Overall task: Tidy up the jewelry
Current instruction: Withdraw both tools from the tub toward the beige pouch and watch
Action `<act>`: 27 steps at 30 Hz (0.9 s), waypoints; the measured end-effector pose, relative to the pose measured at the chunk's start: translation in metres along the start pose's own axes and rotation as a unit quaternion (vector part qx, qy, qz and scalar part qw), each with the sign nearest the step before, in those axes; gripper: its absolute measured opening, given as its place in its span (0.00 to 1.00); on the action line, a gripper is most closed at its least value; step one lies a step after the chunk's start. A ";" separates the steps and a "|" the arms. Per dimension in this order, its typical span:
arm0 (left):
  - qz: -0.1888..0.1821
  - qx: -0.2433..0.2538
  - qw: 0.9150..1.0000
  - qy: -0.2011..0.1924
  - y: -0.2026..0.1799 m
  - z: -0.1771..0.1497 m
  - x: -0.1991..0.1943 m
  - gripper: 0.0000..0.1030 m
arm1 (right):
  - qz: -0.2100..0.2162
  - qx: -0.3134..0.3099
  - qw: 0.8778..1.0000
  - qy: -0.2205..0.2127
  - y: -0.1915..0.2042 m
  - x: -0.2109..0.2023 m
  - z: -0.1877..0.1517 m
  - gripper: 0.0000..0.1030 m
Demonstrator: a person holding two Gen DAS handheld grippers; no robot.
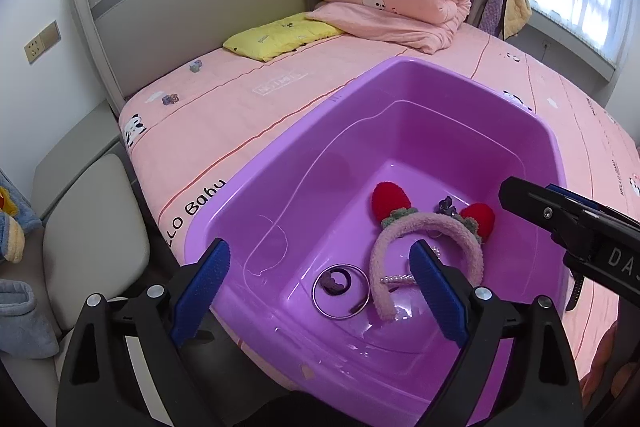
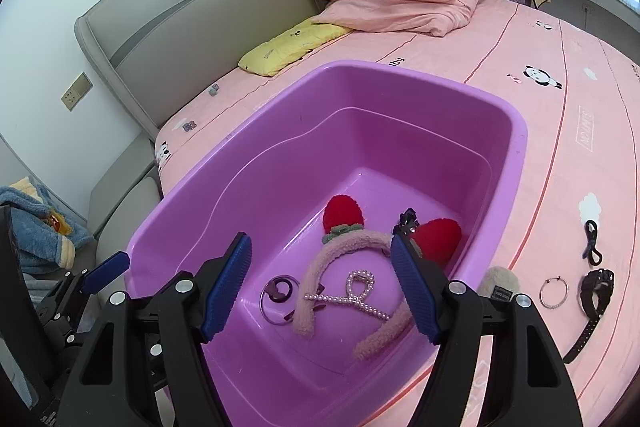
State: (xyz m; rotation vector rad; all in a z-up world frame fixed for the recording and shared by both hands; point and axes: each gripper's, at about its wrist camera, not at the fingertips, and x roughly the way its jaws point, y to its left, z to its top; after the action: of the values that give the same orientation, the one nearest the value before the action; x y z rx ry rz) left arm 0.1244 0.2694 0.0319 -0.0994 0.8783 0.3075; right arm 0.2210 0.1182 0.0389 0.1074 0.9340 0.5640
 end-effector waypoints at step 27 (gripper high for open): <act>-0.132 0.081 0.987 -0.046 -0.128 -0.060 -0.091 0.94 | -0.062 0.089 0.989 -0.096 -0.144 -0.150 -0.123 0.74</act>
State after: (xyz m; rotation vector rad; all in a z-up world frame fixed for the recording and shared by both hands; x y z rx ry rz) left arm 0.0647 0.1149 0.0589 -0.0491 0.7855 -0.0078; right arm 0.1141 -0.0979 0.0273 0.2581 0.7959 0.3482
